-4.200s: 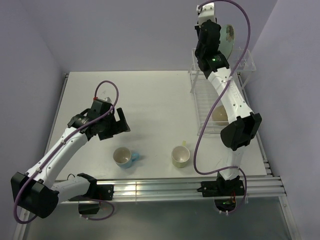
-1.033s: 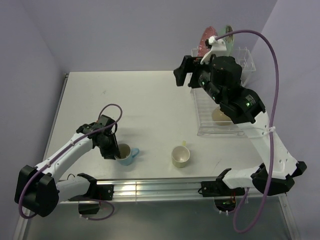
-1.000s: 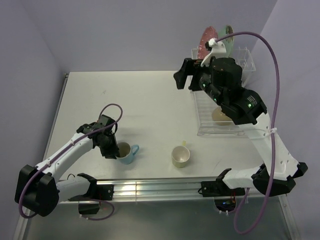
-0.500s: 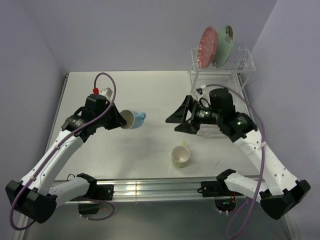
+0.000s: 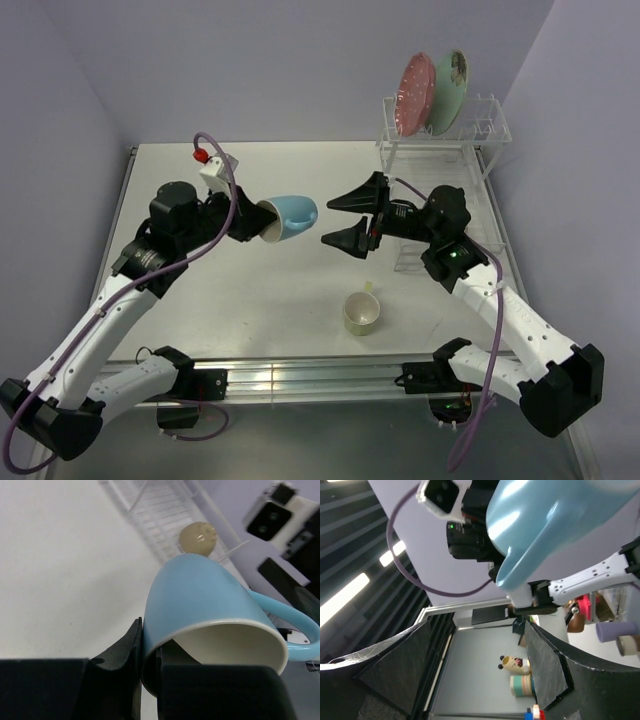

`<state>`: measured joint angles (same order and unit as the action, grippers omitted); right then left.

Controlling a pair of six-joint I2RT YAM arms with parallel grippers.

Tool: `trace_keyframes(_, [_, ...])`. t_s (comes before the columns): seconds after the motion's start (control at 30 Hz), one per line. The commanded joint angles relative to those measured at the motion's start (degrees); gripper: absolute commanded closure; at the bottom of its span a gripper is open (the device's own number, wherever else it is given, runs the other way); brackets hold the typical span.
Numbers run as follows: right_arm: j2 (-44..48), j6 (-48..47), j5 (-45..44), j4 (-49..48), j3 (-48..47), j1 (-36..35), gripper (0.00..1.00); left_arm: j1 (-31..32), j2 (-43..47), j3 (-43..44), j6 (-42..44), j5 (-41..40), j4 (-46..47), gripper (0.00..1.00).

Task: Load the mixed dishes into the dish rack

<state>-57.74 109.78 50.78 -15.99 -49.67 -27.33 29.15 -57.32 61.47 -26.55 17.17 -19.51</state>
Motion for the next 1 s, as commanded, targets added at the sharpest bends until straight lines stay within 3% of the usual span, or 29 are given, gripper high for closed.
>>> trace_keyframes(0.0, [-1.8,7.6,2.8,-6.3,-3.6,0.0,0.17,0.3,4.1,1.3,3.3,7.8,12.5,1.00])
trace_keyframes(0.47, [-4.3,9.1,4.1,-6.3,-6.3,-2.5,0.24,1.6,5.3,2.5,2.6,14.3,15.7,1.00])
trace_keyframes(0.83, [-4.1,10.5,0.8,-6.6,-4.9,-7.6,0.42,4.3,1.8,5.9,4.6,14.6,14.9,1.00])
trace_keyframes(0.97, [-4.2,12.3,-0.3,-9.2,-3.6,-9.3,0.53,5.2,0.0,7.4,5.2,14.7,14.5,1.00])
